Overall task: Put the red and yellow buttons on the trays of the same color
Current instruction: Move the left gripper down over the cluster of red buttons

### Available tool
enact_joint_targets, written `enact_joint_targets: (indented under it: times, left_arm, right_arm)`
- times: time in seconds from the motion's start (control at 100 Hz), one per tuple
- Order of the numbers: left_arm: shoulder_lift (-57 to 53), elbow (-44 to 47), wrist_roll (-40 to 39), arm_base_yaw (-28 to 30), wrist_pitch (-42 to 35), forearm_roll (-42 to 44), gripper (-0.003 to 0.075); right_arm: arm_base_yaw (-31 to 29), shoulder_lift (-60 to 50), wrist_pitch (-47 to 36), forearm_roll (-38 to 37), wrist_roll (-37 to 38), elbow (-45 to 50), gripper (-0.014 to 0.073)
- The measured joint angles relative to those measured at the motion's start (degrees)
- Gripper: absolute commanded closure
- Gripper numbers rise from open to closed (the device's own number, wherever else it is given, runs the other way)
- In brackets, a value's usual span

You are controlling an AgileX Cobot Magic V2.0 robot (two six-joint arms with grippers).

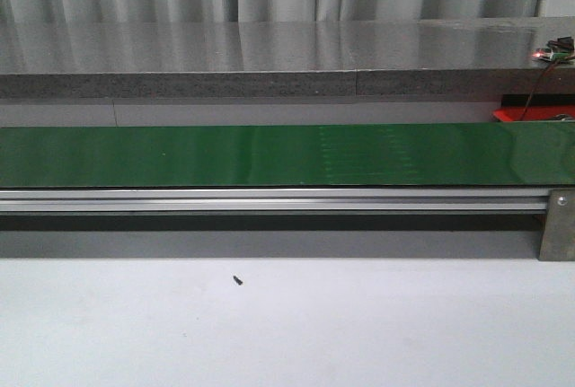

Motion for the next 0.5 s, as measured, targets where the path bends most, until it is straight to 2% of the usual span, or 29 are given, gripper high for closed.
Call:
enact_joint_targets:
  times: [0.5]
  left_arm:
    - [0.0, 0.0, 0.0, 0.0, -0.6, 0.0, 0.074]
  right_arm:
    - [0.0, 0.0, 0.0, 0.0, 0.0, 0.0, 0.0651]
